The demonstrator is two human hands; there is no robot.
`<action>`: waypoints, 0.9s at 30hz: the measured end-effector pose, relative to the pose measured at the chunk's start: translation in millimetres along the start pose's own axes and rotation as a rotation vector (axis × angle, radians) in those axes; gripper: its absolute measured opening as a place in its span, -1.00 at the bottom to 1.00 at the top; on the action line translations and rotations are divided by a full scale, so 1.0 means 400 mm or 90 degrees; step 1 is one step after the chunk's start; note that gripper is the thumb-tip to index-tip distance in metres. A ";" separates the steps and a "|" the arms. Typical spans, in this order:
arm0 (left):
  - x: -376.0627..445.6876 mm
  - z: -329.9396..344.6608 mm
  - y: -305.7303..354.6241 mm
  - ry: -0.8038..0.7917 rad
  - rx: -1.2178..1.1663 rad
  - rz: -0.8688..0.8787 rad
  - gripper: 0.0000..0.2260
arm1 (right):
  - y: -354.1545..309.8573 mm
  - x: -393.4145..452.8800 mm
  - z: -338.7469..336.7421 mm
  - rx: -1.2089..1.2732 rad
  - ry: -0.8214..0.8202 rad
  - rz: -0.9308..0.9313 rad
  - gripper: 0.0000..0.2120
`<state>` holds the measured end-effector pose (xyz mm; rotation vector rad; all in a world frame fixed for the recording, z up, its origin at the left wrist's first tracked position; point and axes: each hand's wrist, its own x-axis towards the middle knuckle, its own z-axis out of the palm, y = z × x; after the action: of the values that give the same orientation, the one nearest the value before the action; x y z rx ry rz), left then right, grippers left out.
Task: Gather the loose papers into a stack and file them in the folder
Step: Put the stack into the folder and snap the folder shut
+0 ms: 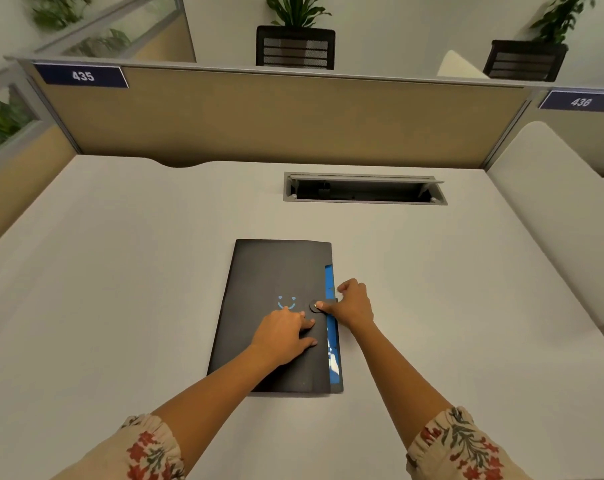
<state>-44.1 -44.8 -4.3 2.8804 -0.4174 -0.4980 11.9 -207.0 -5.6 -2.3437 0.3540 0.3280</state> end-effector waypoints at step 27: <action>-0.083 -0.044 -0.177 0.111 -0.479 -0.606 0.21 | 0.016 -0.078 0.031 0.209 -0.039 0.050 -0.33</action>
<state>-50.8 34.6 5.7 2.1635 0.9958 -0.3868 -20.9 -197.6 -7.8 -1.9979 0.4360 0.3501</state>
